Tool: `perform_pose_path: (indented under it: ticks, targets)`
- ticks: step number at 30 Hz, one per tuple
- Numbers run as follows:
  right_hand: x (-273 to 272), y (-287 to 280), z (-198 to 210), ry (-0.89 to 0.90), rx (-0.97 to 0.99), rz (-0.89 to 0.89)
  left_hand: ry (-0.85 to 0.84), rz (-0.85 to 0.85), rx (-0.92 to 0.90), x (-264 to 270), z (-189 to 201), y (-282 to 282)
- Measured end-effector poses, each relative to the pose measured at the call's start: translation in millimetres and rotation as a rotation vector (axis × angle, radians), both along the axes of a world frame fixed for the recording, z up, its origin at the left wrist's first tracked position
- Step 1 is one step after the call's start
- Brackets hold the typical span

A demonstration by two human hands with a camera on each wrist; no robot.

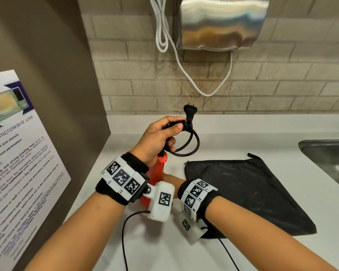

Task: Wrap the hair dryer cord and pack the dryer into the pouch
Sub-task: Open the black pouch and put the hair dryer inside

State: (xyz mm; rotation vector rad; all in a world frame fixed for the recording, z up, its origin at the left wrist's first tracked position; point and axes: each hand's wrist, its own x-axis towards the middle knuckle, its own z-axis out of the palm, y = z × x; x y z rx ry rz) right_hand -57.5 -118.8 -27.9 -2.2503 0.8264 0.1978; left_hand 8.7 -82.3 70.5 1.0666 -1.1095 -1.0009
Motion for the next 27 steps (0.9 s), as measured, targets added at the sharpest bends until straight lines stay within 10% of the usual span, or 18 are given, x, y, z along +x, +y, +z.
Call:
perform_pose_path:
  ticks: [12,27]
  targets:
    - [-15.1,-24.0,-11.0,0.088,-0.243,-0.29,0.19,0.448,-0.047,47.8,-18.3,12.3]
    - [-15.0,-24.9,-22.0,0.212,-0.443,-0.248,0.036,0.606,0.543,114.4,-108.6,45.7]
